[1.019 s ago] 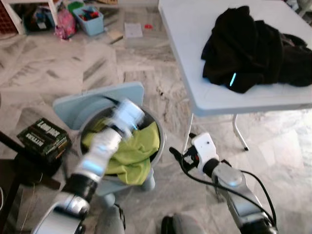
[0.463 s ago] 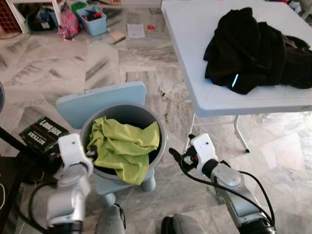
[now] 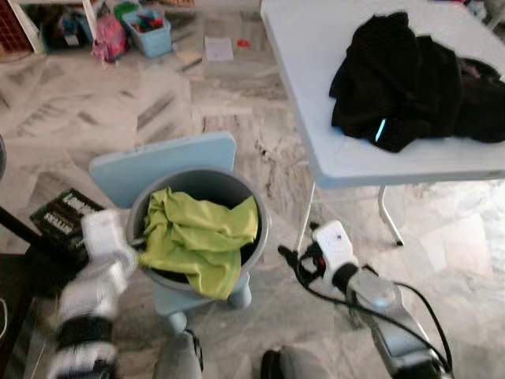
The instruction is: Hang hanger
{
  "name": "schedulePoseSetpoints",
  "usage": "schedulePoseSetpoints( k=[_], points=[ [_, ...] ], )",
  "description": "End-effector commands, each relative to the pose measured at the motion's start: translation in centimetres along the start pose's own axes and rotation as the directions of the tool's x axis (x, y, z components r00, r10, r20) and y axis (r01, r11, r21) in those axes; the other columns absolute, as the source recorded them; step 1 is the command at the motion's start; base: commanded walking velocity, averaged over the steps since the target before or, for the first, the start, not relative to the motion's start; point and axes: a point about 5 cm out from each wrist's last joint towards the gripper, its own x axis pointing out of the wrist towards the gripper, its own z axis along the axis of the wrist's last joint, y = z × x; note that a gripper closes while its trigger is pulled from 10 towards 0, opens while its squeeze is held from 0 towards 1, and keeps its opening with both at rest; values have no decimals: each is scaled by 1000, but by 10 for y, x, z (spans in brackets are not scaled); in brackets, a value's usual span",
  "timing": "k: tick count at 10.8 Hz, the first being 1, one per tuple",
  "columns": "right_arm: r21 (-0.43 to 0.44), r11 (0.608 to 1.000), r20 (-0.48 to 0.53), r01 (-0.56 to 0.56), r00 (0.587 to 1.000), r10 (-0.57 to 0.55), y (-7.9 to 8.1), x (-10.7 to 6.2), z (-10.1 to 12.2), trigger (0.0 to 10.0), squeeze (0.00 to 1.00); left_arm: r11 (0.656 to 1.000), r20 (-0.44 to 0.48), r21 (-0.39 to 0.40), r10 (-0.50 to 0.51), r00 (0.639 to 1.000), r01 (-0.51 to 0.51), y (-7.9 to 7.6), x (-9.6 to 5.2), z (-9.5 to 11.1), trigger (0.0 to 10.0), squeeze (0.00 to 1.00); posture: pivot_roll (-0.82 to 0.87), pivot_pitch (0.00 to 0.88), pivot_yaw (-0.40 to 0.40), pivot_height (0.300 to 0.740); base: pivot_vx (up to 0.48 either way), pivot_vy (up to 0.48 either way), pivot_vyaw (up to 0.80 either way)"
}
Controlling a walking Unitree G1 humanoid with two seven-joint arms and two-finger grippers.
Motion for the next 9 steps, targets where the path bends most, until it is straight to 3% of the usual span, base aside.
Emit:
schedulePoseSetpoints(
  k=[1,3,4,5,7,9],
  points=[
    [-13,1000,-10,8,1000,-8,-3,-6,-1,10000,0,999,22,11,-41,999,40,-8,3,3,10000,0,-85,143,-84,740,0,0,0],
    [-25,1000,-22,12,1000,-13,-4,-12,-3,10000,0,993,150,99,-76,986,62,-28,-1,27,10000,0,-92,147,-91,740,0,0,0],
    [-25,1000,-30,6,1000,-6,-4,-12,-4,10000,0,990,171,116,-99,980,80,-35,-6,29,10000,0,-88,150,-97,740,0,0,0],
    [-25,1000,-35,-1,999,0,-4,-11,-4,10000,0,988,168,122,-112,979,92,-38,-7,26,10000,0,-82,152,-102,740,0,0,0],
    [-29,1000,-41,-10,999,9,-4,-11,-3,10000,0,986,58,128,-119,991,111,-38,0,1,10000,0,-94,154,-100,740,0,0,0],
    [-26,1000,-43,5,999,-6,-5,-15,-4,10000,0,995,19,83,-64,998,62,-31,6,-5,10000,0,-104,158,-92,740,0,0,0]
  ],
)
